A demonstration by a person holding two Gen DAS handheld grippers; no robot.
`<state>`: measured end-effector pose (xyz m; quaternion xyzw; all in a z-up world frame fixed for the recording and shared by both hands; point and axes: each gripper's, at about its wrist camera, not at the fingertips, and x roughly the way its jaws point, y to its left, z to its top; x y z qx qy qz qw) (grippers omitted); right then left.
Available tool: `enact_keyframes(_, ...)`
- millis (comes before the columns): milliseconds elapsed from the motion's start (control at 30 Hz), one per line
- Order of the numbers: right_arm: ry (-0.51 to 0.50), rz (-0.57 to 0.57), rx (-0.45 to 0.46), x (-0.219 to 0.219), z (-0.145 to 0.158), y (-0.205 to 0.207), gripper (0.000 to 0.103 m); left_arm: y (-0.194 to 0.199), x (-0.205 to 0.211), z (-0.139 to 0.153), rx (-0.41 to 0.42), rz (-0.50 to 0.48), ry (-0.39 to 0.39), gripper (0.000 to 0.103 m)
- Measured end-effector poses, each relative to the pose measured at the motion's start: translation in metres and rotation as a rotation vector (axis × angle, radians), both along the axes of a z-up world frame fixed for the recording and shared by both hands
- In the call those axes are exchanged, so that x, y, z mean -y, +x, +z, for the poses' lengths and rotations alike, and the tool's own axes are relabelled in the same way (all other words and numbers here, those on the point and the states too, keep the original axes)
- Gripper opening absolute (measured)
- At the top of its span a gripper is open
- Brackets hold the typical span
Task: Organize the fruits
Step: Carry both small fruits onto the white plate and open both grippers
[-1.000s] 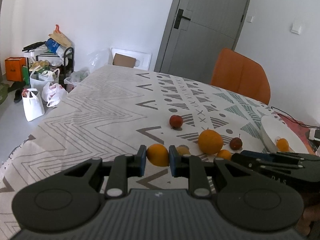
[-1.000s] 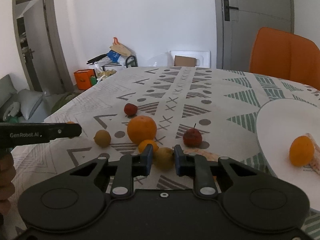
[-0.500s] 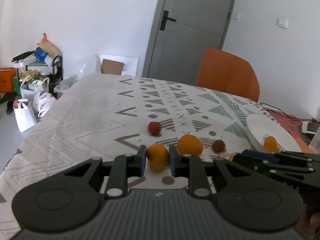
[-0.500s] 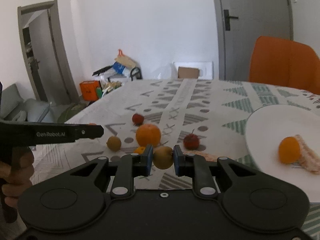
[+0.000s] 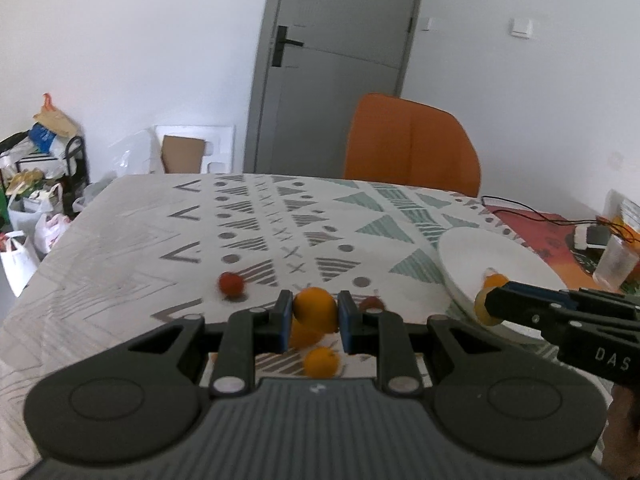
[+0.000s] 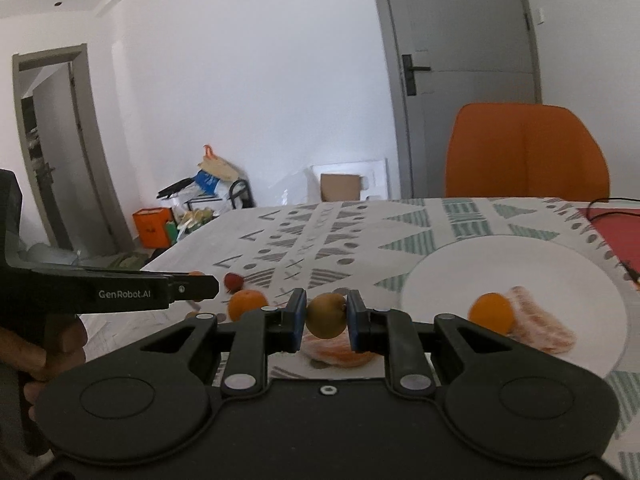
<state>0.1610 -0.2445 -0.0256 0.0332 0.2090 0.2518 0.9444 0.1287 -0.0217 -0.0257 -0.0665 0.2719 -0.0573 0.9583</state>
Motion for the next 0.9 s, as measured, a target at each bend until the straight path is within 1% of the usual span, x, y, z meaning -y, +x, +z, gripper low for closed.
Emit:
enact_keyframes(433, 0.034, -0.097, 0.010, 0.049, 0.000, 0.002, 0.020, 0.014, 0.050, 0.006, 0.025, -0.101, 0.021, 0.022)
enact_keyframes(667, 0.047, -0.134, 0.001, 0.071, -0.005, 0.006, 0.020, 0.022, 0.073, 0.006, 0.023, -0.147, 0.033, 0.022)
enact_keyframes(900, 0.050, -0.174, -0.027, 0.086, -0.013, 0.010, 0.020, 0.032, 0.091, 0.003, 0.013, -0.186, 0.046, 0.022)
